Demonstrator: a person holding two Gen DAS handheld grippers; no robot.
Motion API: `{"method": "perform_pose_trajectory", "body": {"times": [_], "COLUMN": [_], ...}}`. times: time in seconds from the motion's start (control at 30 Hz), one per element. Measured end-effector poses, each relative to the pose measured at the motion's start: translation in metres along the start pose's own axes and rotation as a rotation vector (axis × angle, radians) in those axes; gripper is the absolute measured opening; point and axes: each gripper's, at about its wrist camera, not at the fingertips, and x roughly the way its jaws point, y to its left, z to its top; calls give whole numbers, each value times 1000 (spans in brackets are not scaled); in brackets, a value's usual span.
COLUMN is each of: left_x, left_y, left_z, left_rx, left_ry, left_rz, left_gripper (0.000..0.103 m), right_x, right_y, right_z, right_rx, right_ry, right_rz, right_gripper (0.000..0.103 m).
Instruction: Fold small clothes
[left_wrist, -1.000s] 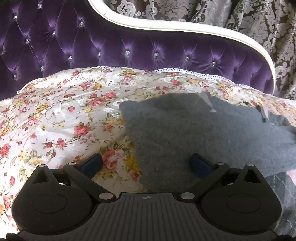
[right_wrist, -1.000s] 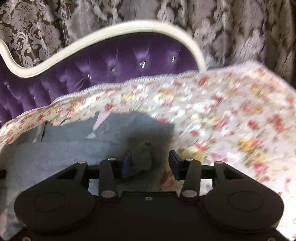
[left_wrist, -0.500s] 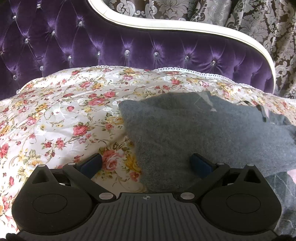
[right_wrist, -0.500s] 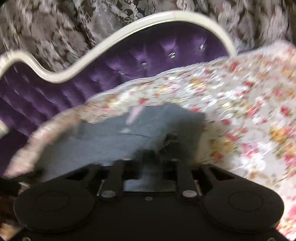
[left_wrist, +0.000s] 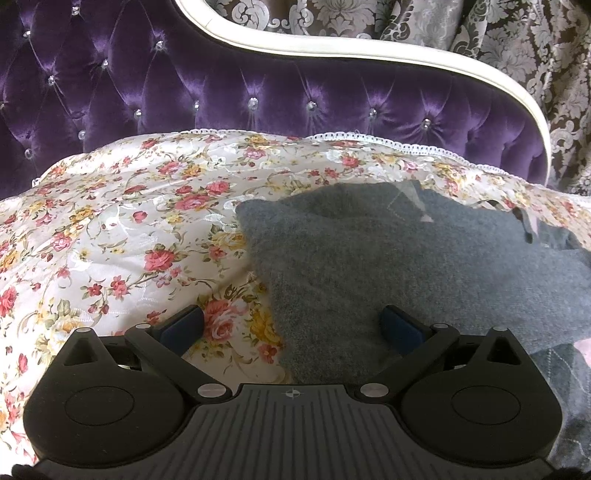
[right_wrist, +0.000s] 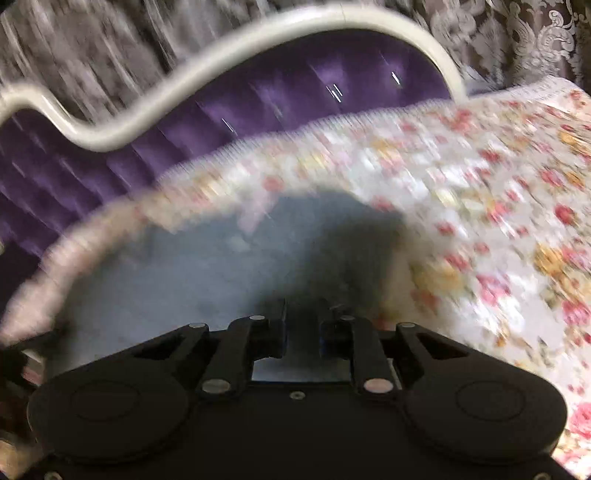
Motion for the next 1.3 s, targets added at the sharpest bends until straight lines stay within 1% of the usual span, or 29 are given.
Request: {"method": "perform_pose_trajectory", "body": {"times": [0.03, 0.07, 0.1, 0.13, 0.2, 0.3, 0.37, 0.43, 0.53, 0.6, 0.67, 0.77, 0.83, 1.0, 1.13, 1.3], "left_x": [0, -1, -3, -7, -21, -48, -70, -94, -127, -147, -165, -186, -198, -220, -228, -231], "left_y": [1, 3, 4, 6, 8, 1, -6, -11, -16, -17, -16, -12, -10, -8, -13, -18], "left_z": [1, 2, 3, 3, -1, -14, -26, -40, -62, -76, -90, -109, -119, -141, -156, -173], "left_rx": [2, 4, 2, -5, -26, -8, 23, 51, 78, 77, 61, 17, -7, -47, -32, -30], "left_ry": [7, 14, 23, 34, 46, 45, 46, 51, 63, 63, 67, 76, 73, 66, 78, 100], "left_rz": [-6, -17, -27, -36, -48, -73, -90, -117, -160, -182, -194, -213, -212, -200, -210, -225], "left_gripper": [103, 103, 103, 103, 103, 103, 102, 102, 102, 102, 102, 102, 102, 102, 102, 102], "right_x": [-2, -5, -10, -16, -35, -69, -84, -103, -124, -136, -150, -167, -178, -199, -208, -206], "right_y": [1, 3, 6, 8, 14, 26, 33, 41, 52, 57, 61, 66, 70, 73, 70, 69], "right_z": [-3, -4, -4, -5, -9, -22, -31, -49, -79, -99, -119, -144, -159, -189, -206, -227], "right_rx": [-17, -27, -28, -31, -51, -100, -116, -129, -139, -135, -124, -119, -116, -99, -44, 16], "right_ry": [-25, -29, -42, -60, -97, -148, -159, -156, -137, -123, -109, -97, -90, -73, -60, -32], "right_rz": [-3, -16, -26, -27, -34, -34, -24, 2, 42, 60, 78, 91, 94, 101, 114, 144], "right_gripper": [23, 24, 31, 47, 60, 62, 66, 72, 73, 74, 77, 77, 77, 80, 81, 82]}}
